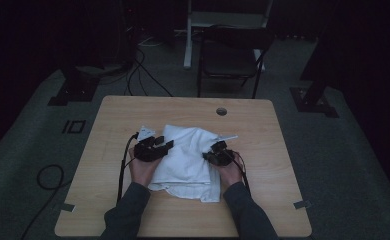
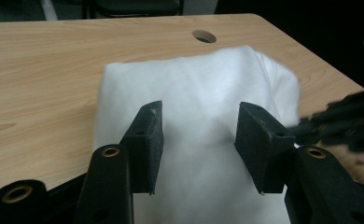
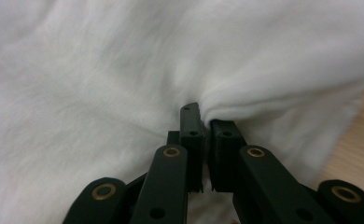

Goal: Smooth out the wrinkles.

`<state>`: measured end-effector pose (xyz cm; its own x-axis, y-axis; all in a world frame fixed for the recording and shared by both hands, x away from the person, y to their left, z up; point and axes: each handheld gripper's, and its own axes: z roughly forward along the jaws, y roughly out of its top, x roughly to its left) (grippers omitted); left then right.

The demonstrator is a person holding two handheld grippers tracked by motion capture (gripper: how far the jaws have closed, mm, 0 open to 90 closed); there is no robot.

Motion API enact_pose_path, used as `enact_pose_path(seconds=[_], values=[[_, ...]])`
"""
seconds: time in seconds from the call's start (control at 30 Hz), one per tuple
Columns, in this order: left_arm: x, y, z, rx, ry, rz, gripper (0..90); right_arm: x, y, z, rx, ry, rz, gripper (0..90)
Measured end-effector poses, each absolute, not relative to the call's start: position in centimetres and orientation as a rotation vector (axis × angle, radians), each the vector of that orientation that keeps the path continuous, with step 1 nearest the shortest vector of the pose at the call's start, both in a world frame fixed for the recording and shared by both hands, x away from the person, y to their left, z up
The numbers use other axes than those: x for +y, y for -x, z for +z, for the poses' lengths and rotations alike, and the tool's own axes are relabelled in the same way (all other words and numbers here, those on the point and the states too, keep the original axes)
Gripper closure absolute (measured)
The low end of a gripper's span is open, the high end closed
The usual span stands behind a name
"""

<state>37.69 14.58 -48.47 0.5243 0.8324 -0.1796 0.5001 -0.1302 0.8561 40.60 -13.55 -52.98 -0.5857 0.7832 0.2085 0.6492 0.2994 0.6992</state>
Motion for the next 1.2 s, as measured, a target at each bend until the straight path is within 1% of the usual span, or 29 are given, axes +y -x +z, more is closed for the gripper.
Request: enact_pose_path(seconds=[0.07,0.1,0.2,0.27,0.4,0.5,0.57,0.67,0.77,0.83,0.87,1.0,1.13,1.2], values=[[14.3,-37.7,-48.6,1.109,-1.798,0.428,51.2,-14.5,-40.3,-52.2,2.354,-1.336,1.204,85.0],[14.3,-37.7,-48.6,1.109,-1.797,0.429,51.1,-15.3,-40.2,-51.6,2.330,-1.360,1.210,81.5],[14.3,-37.7,-48.5,1.116,-1.793,0.432,51.0,-16.8,-39.6,-50.0,2.242,-1.377,1.230,64.5],[14.2,-37.7,-48.5,1.116,-1.794,0.433,51.0,-16.9,-39.0,-48.5,2.179,-1.334,1.259,57.0],[13.8,-37.6,-48.7,1.112,-1.806,0.437,50.8,-14.8,-37.9,-46.2,2.152,-1.166,1.306,45.1],[13.2,-37.5,-49.0,1.109,-1.819,0.440,50.7,-12.2,-38.0,-45.8,2.215,-1.058,1.336,37.7],[12.9,-37.5,-49.3,1.104,-1.833,0.441,50.7,-11.0,-38.6,-46.6,2.250,-1.030,1.303,38.0],[12.4,-37.2,-50.1,1.111,-1.840,0.441,51.0,-10.1,-40.0,-49.2,2.325,-1.044,1.187,42.6],[11.5,-36.8,-51.4,1.090,-1.890,0.469,51.0,-10.2,-40.9,-52.3,2.402,-1.083,1.037,44.2],[10.6,-36.4,-52.2,1.075,-1.914,0.510,51.0,-10.9,-41.2,-53.7,2.418,-1.117,1.049,44.2],[10.4,-36.2,-52.3,1.073,-1.918,0.531,51.0,-11.3,-41.3,-54.0,2.415,-1.122,1.068,44.1],[10.3,-36.1,-52.4,1.083,-1.910,0.525,51.1,-12.3,-41.4,-54.3,2.422,-1.092,1.064,43.0],[10.8,-35.8,-52.4,1.071,-1.870,0.475,50.9,-13.0,-41.1,-54.3,2.434,-1.078,1.071,40.7],[11.4,-35.5,-52.0,1.046,-1.832,0.434,49.5,-13.3,-40.8,-54.1,2.437,-1.065,1.065,38.0]])
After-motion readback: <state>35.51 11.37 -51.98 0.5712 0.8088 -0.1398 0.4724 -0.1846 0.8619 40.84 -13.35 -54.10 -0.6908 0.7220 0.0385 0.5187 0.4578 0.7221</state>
